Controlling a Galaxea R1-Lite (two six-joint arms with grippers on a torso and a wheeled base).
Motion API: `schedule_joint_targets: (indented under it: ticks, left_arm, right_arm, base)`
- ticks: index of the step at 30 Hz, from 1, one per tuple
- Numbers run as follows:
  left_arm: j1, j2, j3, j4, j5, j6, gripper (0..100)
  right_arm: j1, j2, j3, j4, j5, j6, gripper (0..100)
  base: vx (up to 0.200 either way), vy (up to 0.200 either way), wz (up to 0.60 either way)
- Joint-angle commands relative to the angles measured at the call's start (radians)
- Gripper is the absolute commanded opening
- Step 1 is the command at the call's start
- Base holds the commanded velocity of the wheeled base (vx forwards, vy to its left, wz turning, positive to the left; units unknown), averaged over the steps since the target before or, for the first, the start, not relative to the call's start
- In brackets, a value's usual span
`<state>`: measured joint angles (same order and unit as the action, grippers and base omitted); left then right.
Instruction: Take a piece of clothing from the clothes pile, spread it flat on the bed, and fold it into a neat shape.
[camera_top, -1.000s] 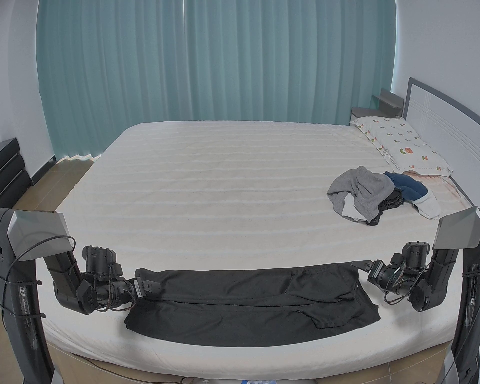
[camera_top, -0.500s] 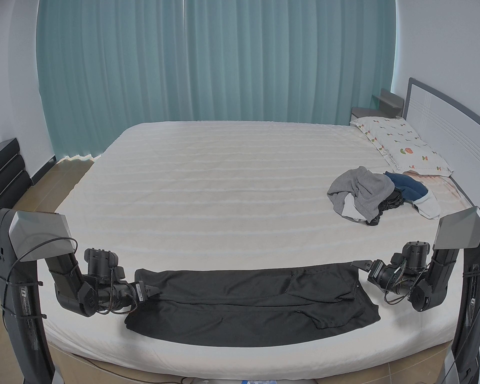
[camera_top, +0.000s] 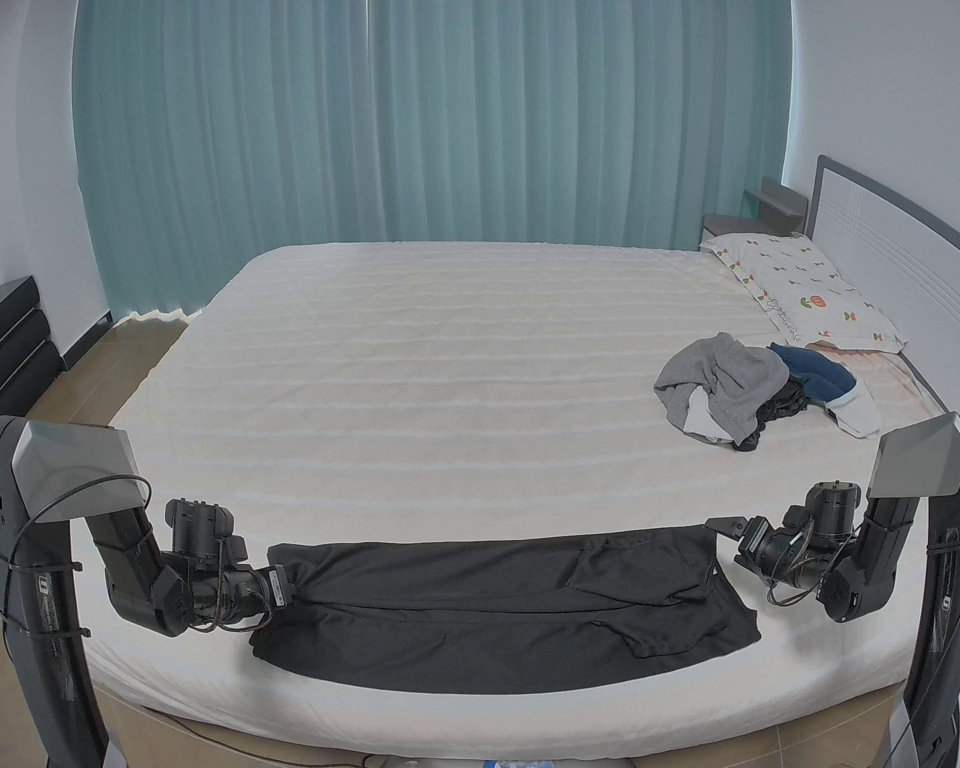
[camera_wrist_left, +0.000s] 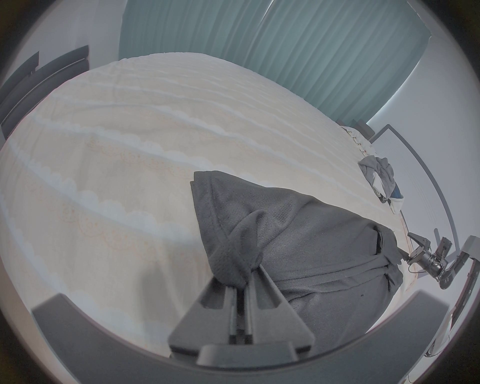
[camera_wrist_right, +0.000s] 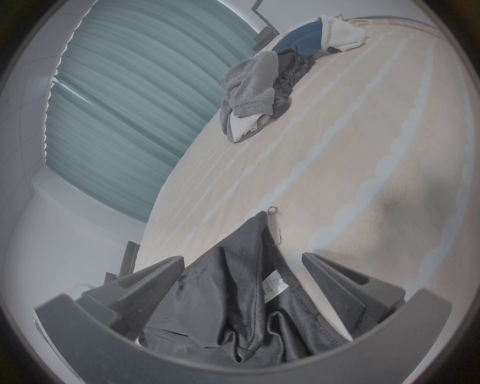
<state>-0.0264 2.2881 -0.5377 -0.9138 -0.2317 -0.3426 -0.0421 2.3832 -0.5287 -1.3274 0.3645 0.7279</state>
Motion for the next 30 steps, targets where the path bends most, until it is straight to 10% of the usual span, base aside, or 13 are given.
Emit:
schedule_joint_targets:
  ticks: [1, 30]
  left_arm:
    - [0.0, -0.007, 0.002, 0.0, 0.0, -0.003, 0]
    - [-0.064, -0.058, -0.028, -0.109, 0.003, -0.214, 0]
  right_arm:
    - [-0.01, -0.009, -0.002, 0.001, 0.019, 0.012, 100]
    - [-0.028, -0.015, -0.024, 0.001, 0.044, 0.09, 100]
  base:
    - [0.0, 0.0, 0.0]
    - [-0.062, -0.028, 0.0]
